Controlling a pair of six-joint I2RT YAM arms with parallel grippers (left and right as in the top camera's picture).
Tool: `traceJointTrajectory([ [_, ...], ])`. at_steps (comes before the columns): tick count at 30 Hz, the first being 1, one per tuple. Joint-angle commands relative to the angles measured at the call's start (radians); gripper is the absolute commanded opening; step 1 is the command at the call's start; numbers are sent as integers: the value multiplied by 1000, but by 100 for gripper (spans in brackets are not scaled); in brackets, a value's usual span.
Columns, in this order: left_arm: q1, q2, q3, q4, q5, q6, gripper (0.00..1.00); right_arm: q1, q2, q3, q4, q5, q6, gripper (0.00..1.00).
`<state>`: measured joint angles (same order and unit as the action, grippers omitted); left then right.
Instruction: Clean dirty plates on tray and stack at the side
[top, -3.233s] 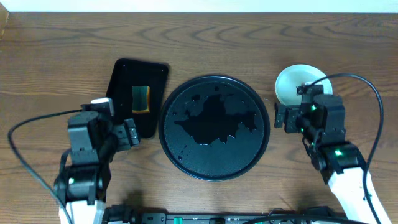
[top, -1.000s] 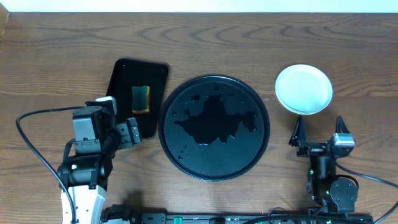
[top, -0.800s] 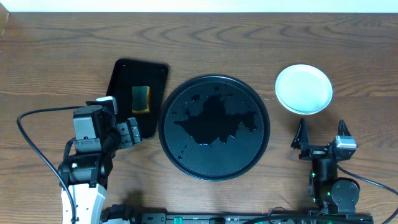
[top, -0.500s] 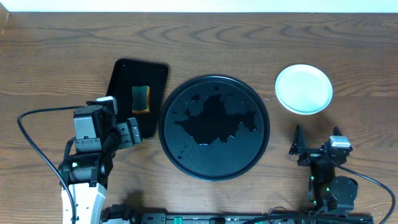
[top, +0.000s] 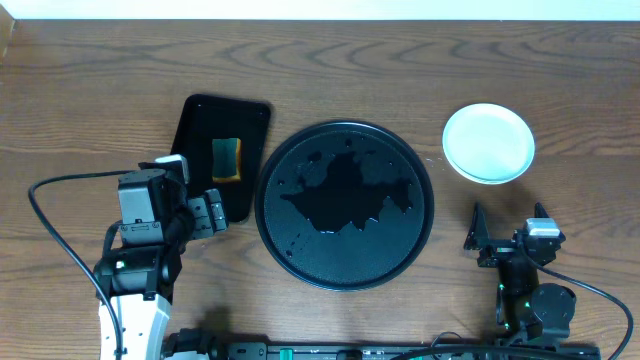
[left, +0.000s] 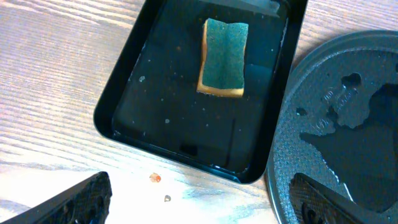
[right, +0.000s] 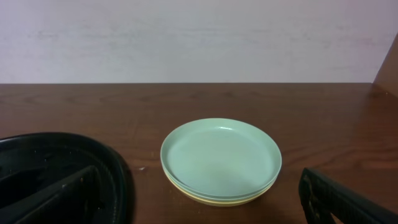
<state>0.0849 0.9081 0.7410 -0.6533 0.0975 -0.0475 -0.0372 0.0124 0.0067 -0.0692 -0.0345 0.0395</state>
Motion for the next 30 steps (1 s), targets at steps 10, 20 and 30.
traceJointTrajectory([
  [10,3,1,-10,0,-12,16,92,-5,-4,-1,-3,-15,-19,99],
  [20,3,1,-10,0,-12,17,92,-5,-4,-1,-3,-15,-19,99],
  [30,3,-6,-10,-18,-22,23,92,-5,-4,-1,-3,-15,-19,99],
])
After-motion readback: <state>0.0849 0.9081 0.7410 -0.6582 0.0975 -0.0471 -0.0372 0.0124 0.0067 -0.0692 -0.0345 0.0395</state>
